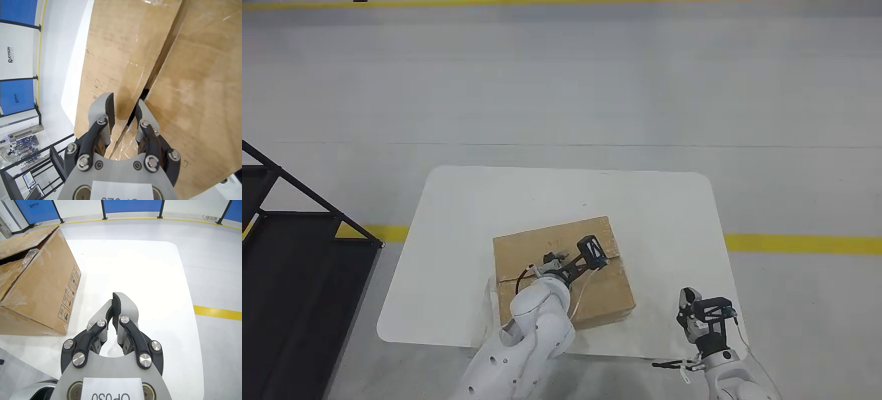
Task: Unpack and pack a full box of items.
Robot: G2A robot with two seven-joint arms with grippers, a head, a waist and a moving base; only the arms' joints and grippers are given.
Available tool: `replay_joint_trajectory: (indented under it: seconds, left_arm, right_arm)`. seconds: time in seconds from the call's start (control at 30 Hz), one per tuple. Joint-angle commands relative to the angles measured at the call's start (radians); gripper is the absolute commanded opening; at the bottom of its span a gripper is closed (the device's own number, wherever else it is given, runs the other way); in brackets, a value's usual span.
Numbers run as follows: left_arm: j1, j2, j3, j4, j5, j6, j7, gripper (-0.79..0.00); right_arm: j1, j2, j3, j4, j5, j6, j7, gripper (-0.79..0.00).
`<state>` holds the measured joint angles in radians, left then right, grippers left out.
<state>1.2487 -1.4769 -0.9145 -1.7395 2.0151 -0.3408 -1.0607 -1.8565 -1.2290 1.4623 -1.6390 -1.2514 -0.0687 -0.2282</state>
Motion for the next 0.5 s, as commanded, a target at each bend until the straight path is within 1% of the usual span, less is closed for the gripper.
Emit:
replay_joint_trajectory:
  seconds: [0.0, 0.07, 0.27, 0.4, 0.47]
  left_arm:
    - [0.001, -0.001, -0.001, -0.001, 0.001, 0.000, -0.001, -0.148]
    - [0.002, -0.002, -0.001, -0.001, 0.004, -0.003, -0.001, -0.160]
    - [-0.002, -0.003, -0.007, 0.010, 0.019, 0.000, 0.003, -0.163]
    - [-0.011, -0.007, -0.010, 0.024, 0.025, 0.017, 0.013, -0.172]
    - [-0.017, -0.009, -0.011, 0.030, 0.024, 0.019, 0.015, -0.203]
  right_arm:
    - [0.000, 0.000, 0.000, 0.000, 0.000, -0.001, 0.000, -0.785]
    - [0.000, -0.001, 0.000, 0.000, -0.001, 0.000, -0.001, -0.785]
    - [-0.001, -0.002, -0.001, -0.002, -0.002, 0.001, -0.003, -0.785]
    - [-0.002, -0.003, -0.001, -0.002, -0.001, 0.001, -0.003, -0.785]
    - [-0.002, -0.003, -0.001, -0.002, -0.001, 0.000, -0.002, -0.785]
